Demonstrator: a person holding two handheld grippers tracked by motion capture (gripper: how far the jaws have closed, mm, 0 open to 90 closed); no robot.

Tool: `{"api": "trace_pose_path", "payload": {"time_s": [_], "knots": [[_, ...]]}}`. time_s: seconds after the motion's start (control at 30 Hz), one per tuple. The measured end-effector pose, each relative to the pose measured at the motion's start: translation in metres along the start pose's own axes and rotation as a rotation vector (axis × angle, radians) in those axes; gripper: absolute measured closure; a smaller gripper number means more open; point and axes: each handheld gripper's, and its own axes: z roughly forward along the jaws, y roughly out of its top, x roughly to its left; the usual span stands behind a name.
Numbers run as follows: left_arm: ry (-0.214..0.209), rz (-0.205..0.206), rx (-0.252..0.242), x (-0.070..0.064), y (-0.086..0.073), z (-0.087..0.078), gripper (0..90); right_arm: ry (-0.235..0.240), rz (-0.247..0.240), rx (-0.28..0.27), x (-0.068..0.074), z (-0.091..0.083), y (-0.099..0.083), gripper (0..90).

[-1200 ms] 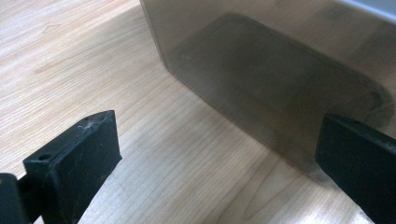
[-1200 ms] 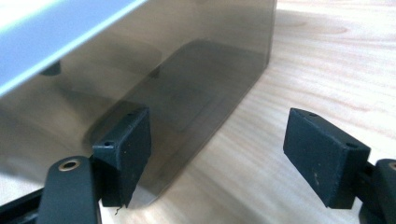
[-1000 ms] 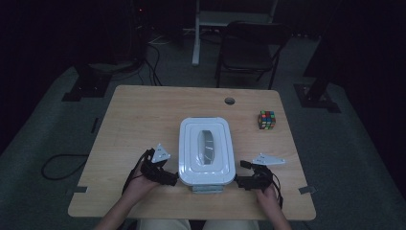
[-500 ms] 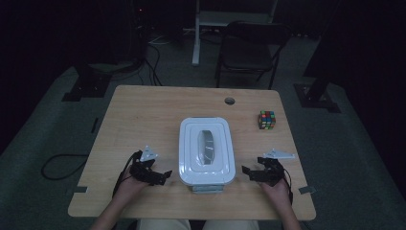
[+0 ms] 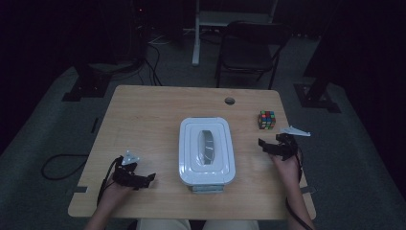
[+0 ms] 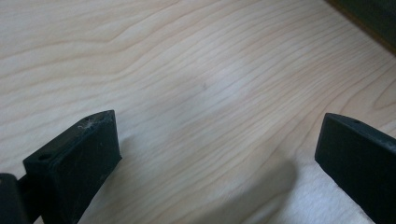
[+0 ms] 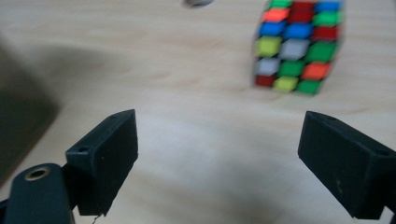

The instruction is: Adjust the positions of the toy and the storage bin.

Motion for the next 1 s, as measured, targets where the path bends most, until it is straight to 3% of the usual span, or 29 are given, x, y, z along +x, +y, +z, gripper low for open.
{"api": "trace_pose_path", "payload": {"time_s": [0.27, 0.4, 0.77, 1.0], "knots": [[0.033, 0.025, -0.007, 0.000, -0.005, -0.002, 0.7, -0.106, 0.039, -0.019, -0.019, 0.019, 0.021, 12.1], [0.071, 0.057, 0.003, -0.004, -0.007, -0.001, 0.7, -0.118, 0.069, -0.009, -0.028, 0.032, 0.031, 12.1], [0.079, 0.053, 0.005, -0.004, -0.007, -0.001, 0.7, -0.194, 0.081, 0.046, -0.037, 0.069, 0.044, 13.0], [0.079, 0.052, 0.004, -0.004, -0.007, -0.001, 0.8, -0.199, 0.100, 0.085, -0.040, 0.087, 0.043, 13.6]]}}
